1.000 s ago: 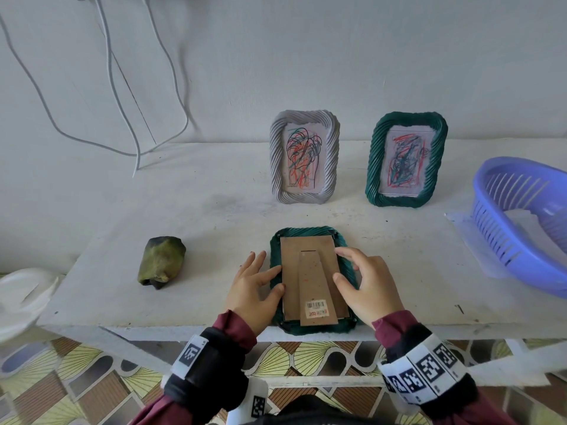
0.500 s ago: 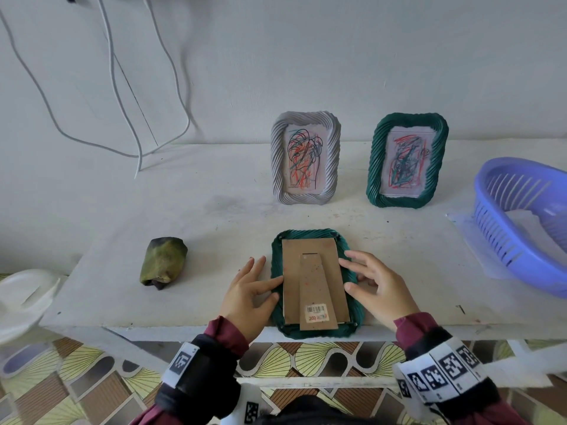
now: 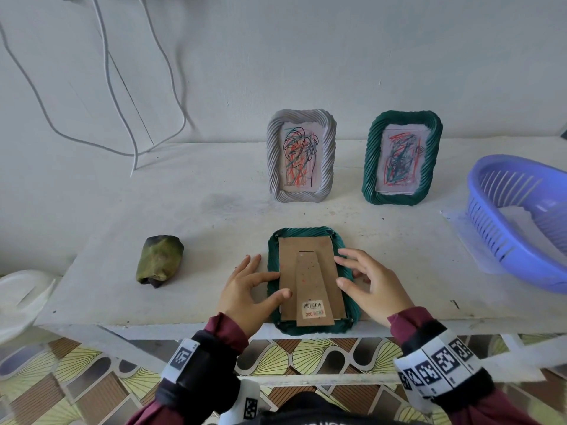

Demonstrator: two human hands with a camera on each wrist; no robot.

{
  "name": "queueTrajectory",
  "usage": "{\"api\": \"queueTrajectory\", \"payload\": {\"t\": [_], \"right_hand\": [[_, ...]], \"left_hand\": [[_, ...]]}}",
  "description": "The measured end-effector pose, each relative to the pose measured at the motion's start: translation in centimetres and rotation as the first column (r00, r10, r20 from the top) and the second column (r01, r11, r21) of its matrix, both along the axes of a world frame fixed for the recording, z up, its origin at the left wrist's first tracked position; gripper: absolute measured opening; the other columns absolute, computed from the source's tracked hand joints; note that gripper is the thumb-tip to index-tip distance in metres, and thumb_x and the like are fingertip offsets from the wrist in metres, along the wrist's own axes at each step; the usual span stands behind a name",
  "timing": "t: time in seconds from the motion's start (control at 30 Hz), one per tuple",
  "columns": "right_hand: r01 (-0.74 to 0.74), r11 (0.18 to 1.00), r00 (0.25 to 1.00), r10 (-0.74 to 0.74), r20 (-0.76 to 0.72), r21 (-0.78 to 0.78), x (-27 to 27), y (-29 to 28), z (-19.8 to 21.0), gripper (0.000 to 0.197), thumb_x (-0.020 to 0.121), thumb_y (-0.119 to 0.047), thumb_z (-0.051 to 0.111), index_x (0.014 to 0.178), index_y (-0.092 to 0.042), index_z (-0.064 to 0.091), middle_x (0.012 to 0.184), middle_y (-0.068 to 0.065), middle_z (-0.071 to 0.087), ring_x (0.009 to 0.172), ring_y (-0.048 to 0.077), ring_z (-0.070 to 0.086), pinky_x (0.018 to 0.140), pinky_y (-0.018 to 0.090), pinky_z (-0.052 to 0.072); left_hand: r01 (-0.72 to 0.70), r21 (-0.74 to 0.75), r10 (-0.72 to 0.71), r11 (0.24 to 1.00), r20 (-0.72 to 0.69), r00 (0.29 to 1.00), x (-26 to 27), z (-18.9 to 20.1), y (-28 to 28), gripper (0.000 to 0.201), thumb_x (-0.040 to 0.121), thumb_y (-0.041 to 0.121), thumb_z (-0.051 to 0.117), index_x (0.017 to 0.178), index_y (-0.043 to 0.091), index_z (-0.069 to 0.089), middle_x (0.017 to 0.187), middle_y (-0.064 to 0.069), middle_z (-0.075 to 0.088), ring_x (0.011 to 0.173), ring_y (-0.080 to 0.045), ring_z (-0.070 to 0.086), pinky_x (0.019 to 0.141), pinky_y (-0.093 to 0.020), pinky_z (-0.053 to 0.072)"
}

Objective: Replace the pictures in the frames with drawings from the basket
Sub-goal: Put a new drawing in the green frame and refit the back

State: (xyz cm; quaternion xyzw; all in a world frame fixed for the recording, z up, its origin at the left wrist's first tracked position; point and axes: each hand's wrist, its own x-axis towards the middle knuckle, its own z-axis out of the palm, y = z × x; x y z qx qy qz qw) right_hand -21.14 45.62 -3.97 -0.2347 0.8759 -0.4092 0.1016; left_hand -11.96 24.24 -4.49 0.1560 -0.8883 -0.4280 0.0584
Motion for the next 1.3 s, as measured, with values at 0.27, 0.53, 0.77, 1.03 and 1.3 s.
{"api": "queueTrajectory", "payload": {"t": [0.27, 0.53, 0.77, 1.03, 1.3], "right_hand": [[-0.056, 0.995, 0.996, 0.062, -0.069, 0.078, 0.0, -0.3, -0.2, 0.059, 0.083, -0.022, 0.065, 0.134, -0.03, 0.037, 0.119, -0.024, 0.046, 0.097, -0.003, 0.04, 0.083, 0.007, 0.031], [-0.02, 0.994, 0.992, 0.033, -0.126, 0.104, -0.7, -1.0, 0.9, 0.05, 0.087, -0.023, 0.058, 0.134, -0.025, 0.04, 0.131, -0.006, 0.044, 0.114, 0.013, 0.043, 0.093, 0.021, 0.032], [0.097, 0.991, 0.989, -0.086, -0.117, 0.089, -2.0, -2.6, 1.4, 0.043, 0.089, -0.018, 0.056, 0.131, -0.019, 0.045, 0.121, 0.003, 0.056, 0.092, 0.011, 0.05, 0.079, 0.017, 0.034], [0.075, 0.969, 0.986, -0.037, -0.162, 0.237, -1.3, -3.1, 0.5, 0.045, 0.091, -0.022, 0.053, 0.134, -0.015, 0.045, 0.143, 0.004, 0.04, 0.129, 0.026, 0.032, 0.106, 0.031, 0.025], [0.073, 0.988, 0.989, -0.054, -0.14, 0.134, -1.0, -2.6, 0.5, 0.04, 0.089, -0.02, 0.055, 0.128, -0.017, 0.05, 0.127, 0.003, 0.049, 0.114, 0.019, 0.045, 0.096, 0.024, 0.034]], "left_hand": [[0.01, -0.02, -0.009, 1.0, 0.045, 0.999, -0.1, 0.7, 0.3, 0.054, 0.059, 0.058, 0.068, 0.104, 0.028, 0.063, 0.146, 0.002, 0.036, 0.14, -0.011, 0.016, 0.111, -0.03, 0.018], [-0.043, -0.13, 0.027, 0.991, -0.127, 0.992, -2.7, 1.2, -0.6, 0.026, 0.086, 0.02, 0.06, 0.113, 0.021, 0.06, 0.14, -0.004, 0.045, 0.137, -0.018, 0.027, 0.106, -0.027, 0.022], [0.119, -0.285, -0.094, 0.951, 0.098, 0.991, -4.8, 1.5, -1.5, 0.045, 0.092, 0.03, 0.051, 0.135, 0.03, 0.041, 0.153, -0.006, 0.021, 0.143, -0.02, 0.007, 0.114, -0.031, 0.009], [0.253, -0.394, -0.174, 0.884, 0.226, 0.959, -4.8, 1.0, -1.2, 0.047, 0.095, 0.037, 0.042, 0.14, 0.034, 0.031, 0.155, -0.003, 0.011, 0.144, -0.02, -0.001, 0.115, -0.033, -0.001], [0.195, -0.391, -0.155, 0.9, 0.132, 0.979, -4.0, 1.1, -1.0, 0.044, 0.086, 0.039, 0.056, 0.129, 0.031, 0.051, 0.146, 0.0, 0.037, 0.137, -0.018, 0.025, 0.112, -0.031, 0.014]]}}
